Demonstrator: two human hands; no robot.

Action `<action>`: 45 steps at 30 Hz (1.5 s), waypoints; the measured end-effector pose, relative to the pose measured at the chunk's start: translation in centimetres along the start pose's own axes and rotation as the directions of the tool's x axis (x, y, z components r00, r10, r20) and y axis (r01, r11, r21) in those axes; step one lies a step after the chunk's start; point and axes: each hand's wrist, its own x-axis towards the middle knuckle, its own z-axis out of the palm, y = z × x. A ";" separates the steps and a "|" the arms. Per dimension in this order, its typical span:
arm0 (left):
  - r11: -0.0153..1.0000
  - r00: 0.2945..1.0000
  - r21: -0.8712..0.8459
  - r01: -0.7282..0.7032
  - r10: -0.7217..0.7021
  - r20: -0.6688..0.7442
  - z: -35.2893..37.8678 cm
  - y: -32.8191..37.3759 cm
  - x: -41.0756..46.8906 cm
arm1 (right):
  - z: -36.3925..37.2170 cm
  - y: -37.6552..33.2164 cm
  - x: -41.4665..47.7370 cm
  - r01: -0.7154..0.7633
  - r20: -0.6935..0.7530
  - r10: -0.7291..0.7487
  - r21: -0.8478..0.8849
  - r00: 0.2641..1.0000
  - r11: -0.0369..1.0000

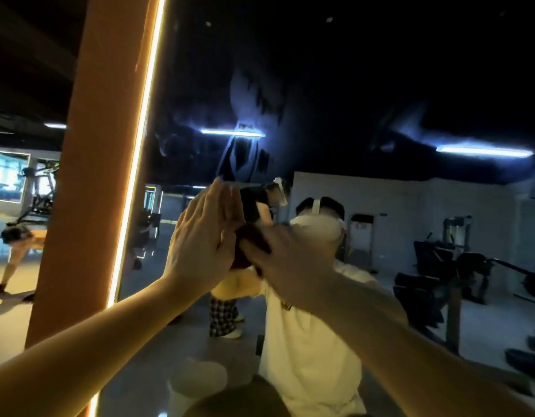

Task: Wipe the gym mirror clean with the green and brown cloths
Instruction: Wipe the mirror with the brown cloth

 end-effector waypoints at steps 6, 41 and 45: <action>0.948 0.959 0.149 -0.282 0.275 0.065 -0.5 1.0 0.8 | -5.8 13.8 0.1 -0.715 -0.372 0.667 0.014 0.645 0.699; 0.937 0.955 0.181 -0.297 0.295 0.037 -1.6 -1.0 4.6 | -4.1 12.5 4.3 -0.627 -0.382 0.550 -0.111 0.743 0.771; 0.917 0.943 0.220 -0.333 0.320 0.093 -2.3 -0.8 4.8 | -6.0 15.2 4.7 -0.849 -0.436 0.783 0.076 0.443 0.522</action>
